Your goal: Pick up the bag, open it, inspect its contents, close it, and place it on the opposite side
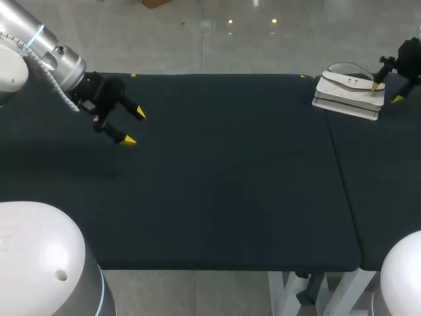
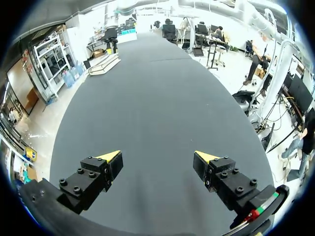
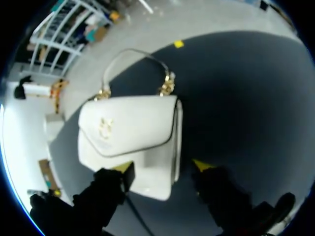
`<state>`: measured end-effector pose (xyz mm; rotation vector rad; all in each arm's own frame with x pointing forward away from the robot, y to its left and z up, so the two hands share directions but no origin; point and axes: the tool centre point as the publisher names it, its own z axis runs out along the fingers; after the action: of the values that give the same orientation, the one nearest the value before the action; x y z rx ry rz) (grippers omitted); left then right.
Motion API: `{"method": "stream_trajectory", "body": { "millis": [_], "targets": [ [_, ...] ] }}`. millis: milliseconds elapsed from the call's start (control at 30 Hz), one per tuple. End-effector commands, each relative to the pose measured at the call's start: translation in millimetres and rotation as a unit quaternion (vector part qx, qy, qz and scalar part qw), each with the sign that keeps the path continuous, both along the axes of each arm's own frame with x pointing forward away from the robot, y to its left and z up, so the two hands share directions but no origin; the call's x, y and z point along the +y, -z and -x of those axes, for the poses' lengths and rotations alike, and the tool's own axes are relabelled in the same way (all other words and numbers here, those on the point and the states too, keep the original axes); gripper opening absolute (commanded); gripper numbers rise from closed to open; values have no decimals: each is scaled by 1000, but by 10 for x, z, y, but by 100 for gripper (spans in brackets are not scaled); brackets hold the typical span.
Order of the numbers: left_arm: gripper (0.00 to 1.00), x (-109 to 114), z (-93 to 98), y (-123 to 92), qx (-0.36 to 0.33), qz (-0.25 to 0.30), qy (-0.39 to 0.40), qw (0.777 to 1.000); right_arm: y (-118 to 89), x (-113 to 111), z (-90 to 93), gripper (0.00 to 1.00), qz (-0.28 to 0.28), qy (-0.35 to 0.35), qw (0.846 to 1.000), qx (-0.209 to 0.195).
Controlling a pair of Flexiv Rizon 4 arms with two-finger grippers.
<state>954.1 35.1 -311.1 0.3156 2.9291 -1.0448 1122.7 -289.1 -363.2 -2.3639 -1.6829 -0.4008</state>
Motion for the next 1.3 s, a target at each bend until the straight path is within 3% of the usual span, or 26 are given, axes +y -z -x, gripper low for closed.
{"method": "stream_trajectory", "body": {
  "millis": [33,400,633,733,1267,1300],
  "targets": [
    [100,3,-4,9,0,2,0,1000,20,6,-72,52,-7,-9,1000,19],
    [100,3,-4,9,0,2,0,1000,87,85,-9,44,-15,-13,999,28],
    [100,3,-4,9,0,2,0,1000,101,148,3,24,-21,-17,999,29],
    [100,3,-4,9,0,2,0,1000,106,166,3,0,-24,-18,999,29],
    [100,3,-4,9,0,2,0,1000,67,437,6,0,-35,-77,996,23],
    [100,3,-4,9,0,2,0,1000,63,461,7,7,-35,-81,996,23]
  ]
}}
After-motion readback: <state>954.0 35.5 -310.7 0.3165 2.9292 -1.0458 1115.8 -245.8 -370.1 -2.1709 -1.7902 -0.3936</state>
